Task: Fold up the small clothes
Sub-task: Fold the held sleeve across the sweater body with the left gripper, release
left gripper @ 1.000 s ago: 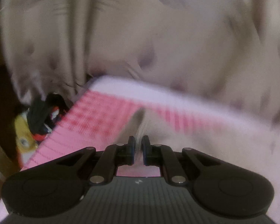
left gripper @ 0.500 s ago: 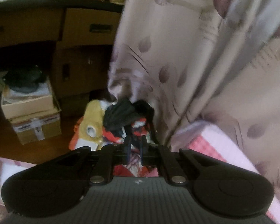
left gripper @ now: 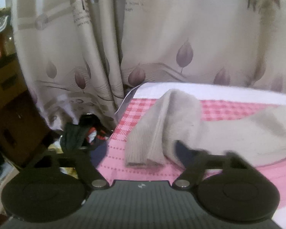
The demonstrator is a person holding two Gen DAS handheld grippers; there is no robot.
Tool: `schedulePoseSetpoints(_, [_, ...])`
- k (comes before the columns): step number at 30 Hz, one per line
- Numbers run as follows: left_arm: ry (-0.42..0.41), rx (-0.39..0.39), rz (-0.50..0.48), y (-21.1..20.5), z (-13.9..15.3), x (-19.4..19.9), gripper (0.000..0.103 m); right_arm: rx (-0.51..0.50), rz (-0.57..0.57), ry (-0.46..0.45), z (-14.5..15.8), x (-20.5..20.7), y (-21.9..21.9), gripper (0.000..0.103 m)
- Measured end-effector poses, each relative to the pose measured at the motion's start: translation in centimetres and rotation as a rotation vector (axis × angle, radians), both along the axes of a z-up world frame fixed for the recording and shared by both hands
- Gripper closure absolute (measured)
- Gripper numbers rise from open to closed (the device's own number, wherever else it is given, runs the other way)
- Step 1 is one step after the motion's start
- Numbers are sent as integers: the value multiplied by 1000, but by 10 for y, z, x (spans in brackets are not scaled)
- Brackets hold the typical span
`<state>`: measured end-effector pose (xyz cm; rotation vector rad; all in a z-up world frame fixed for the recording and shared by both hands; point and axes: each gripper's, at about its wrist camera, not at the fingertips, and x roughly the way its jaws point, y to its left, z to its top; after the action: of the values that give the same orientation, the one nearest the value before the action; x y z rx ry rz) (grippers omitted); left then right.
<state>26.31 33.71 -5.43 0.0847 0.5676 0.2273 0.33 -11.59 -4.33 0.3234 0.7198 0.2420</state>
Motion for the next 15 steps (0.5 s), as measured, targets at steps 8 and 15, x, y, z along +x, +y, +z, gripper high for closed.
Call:
schedulePoseSetpoints(8, [37,-54,79,24,22,17,93,3,-8,6,0,3,0,0])
schedulePoseSetpoints(15, [-50,-190,301,87,123,7,93,4,-11,17,-5,9,-2,0])
